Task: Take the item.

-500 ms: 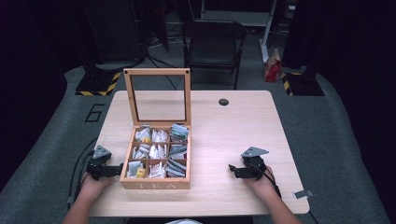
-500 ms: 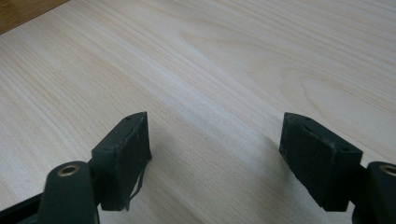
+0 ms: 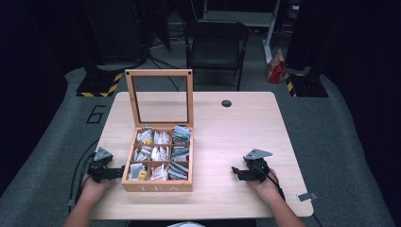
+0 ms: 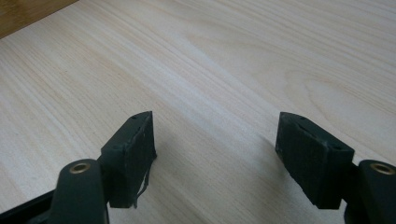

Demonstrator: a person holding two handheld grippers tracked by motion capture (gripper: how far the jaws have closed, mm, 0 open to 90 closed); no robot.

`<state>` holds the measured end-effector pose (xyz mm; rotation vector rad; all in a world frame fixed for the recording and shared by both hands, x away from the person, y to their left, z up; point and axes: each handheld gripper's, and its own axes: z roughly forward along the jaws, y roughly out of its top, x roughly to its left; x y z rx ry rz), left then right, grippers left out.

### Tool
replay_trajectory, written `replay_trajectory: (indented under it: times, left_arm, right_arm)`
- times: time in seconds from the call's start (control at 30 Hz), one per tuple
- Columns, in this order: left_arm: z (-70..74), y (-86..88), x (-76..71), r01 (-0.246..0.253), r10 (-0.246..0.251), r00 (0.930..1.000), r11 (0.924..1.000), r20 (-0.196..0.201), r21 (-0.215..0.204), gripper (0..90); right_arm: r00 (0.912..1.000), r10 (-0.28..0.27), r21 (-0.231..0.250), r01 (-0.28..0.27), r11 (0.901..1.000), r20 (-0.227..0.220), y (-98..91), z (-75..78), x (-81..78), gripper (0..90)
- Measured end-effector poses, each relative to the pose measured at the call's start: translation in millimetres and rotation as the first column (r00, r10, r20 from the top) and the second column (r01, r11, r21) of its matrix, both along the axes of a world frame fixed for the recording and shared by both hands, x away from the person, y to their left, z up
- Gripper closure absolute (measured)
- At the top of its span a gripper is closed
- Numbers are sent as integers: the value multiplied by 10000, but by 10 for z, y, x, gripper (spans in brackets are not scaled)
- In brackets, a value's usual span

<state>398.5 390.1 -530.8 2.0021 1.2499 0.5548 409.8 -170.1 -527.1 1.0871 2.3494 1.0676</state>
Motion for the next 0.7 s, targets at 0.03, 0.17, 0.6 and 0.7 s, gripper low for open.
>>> replay_trajectory:
  times: [0.03, 0.17, 0.6, 0.7]
  left_arm:
    - [0, 0, 0, 2, -2, 10000, 10000, -1, 3, 149]
    - [0, 0, 0, 4, -4, 10000, 10000, 0, 3, 149]
    - [4, 3, 0, 14, -14, 10000, 10000, -35, 26, 149]
    - [8, 6, -1, 52, -51, 9999, 10000, -90, 40, 149]
  right_arm:
    - [10000, 10, 3, -10, 10000, 1, 0, 0, -1, 284]
    - [9999, 125, -35, -125, 9999, 53, -6, -1, -3, 298]
    - [9998, 80, -40, -80, 10000, 165, -10, 15, 2, 380]
    - [10000, 49, 117, -48, 9999, -42, 0, 22, 1, 395]
